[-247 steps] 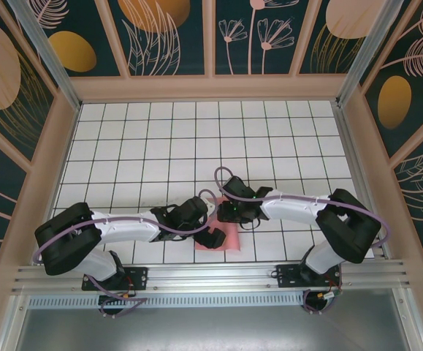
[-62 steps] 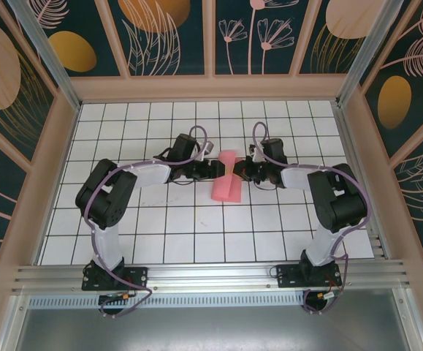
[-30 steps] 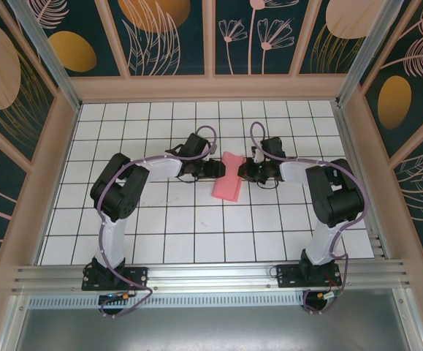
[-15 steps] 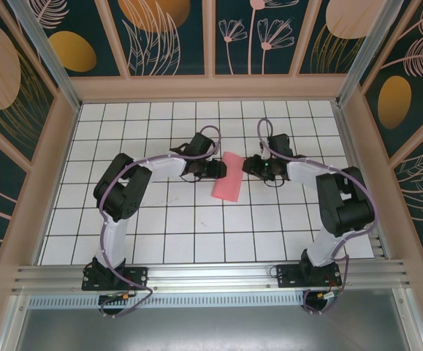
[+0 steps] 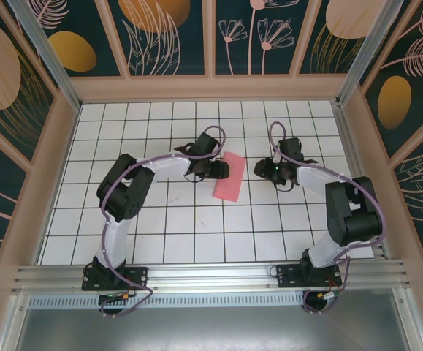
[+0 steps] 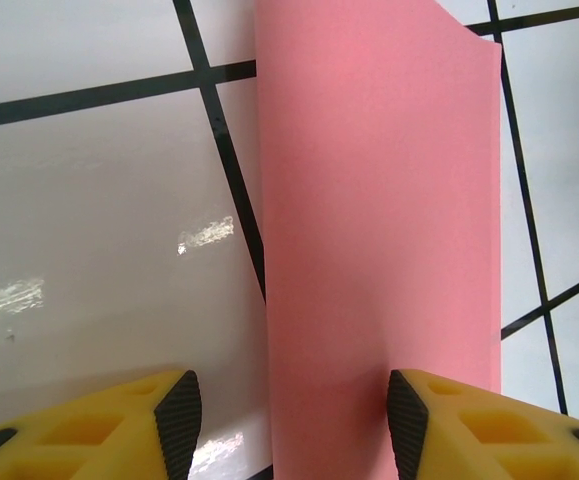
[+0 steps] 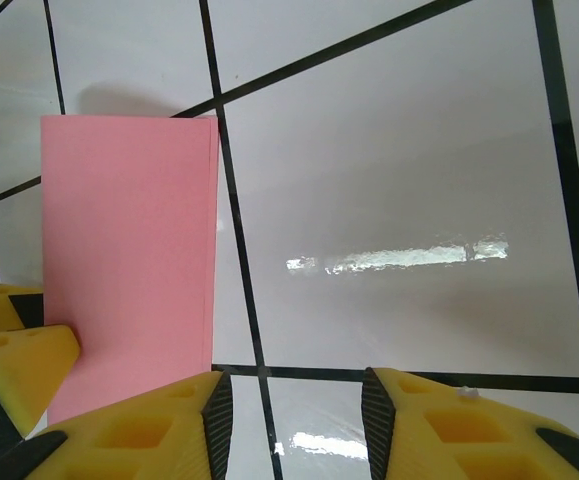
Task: Fold a paper plane with a square sheet of paper (fold left side to right side)
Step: First fold in half a square sheet of paper at the center of the table.
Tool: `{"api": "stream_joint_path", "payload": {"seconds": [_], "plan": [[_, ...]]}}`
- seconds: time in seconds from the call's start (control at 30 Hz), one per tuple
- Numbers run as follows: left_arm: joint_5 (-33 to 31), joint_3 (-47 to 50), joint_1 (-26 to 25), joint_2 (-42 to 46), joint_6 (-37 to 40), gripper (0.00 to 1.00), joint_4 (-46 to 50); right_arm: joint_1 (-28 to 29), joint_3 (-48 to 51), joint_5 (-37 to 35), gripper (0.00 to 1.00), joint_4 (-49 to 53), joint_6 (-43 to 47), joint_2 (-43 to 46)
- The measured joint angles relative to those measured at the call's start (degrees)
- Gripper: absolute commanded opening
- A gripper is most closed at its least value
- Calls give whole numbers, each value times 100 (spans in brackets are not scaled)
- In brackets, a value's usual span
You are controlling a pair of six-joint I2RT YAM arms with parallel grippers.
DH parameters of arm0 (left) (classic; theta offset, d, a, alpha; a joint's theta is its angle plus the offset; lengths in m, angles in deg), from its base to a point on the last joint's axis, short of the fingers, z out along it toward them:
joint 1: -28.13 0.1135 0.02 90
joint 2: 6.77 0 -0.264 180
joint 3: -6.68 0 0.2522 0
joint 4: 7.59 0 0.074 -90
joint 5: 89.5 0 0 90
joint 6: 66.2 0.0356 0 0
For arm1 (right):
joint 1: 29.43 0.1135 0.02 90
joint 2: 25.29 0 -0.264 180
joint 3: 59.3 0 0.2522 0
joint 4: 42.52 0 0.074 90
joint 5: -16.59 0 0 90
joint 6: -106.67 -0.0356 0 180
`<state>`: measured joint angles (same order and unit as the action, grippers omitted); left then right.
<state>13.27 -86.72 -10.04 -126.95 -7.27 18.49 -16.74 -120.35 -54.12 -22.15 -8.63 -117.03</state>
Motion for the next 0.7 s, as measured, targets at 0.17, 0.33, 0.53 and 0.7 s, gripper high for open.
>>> {"api": "stream_joint_path", "payload": {"seconds": [0.17, 0.33, 0.53, 0.7], "plan": [[-37, -85, -17, -35, 0, 57, 105, 0, 22, -2, 43, 9, 2, 24], [-101, -170, -44, -74, -2, 57, 205, -2, 83, 2, 43, -4, 0, 26], [-142, -258, -61, -125, -2, 58, 302, 0, 133, 4, 43, -2, -2, 26], [-151, -280, -63, -133, 0, 58, 332, 0, 133, 26, 43, -15, -4, 26]]}}
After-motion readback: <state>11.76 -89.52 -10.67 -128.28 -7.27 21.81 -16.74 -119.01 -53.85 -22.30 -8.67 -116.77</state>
